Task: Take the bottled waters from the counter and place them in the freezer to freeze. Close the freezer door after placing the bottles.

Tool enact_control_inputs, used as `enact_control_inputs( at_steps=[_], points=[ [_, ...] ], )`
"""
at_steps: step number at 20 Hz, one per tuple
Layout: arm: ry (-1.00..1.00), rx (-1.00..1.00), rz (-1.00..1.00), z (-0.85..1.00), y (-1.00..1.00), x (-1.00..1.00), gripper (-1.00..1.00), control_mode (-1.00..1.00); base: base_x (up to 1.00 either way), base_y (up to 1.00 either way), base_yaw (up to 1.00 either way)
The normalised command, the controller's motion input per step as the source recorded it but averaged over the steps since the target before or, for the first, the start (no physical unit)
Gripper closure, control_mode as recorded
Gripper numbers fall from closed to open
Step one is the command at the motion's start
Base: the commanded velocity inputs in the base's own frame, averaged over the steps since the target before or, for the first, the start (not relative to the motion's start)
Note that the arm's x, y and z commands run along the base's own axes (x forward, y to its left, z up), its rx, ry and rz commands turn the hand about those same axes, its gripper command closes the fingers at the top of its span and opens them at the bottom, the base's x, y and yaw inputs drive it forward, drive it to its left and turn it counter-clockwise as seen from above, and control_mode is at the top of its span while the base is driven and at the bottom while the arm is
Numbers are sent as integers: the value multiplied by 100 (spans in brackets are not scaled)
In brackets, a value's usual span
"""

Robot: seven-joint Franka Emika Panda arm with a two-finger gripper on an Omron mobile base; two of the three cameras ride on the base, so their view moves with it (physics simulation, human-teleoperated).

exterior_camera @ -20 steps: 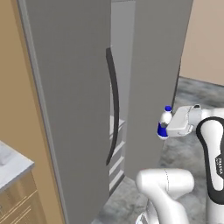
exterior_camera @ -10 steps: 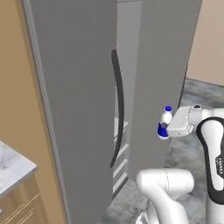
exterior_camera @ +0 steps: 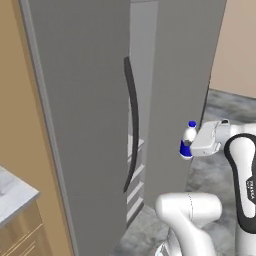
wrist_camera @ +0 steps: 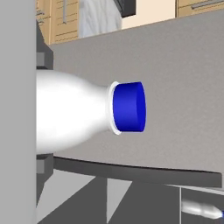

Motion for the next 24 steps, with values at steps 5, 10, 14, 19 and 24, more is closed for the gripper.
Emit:
enact_control_inputs(
  at_steps=[5, 10, 14, 19, 24],
  points=[
    [0, 0, 0, 0, 0, 0, 100, 100, 59, -96, -8],
    [0, 0, 0, 0, 0, 0, 100, 100, 64, -59, -34],
    [0, 0, 0, 0, 0, 0, 100, 100, 69, -5, -41],
    [0, 0, 0, 0, 0, 0, 100, 100, 64, 15, -17],
    [0, 0, 0, 0, 0, 0, 100, 100, 36, 10, -1]
  ],
)
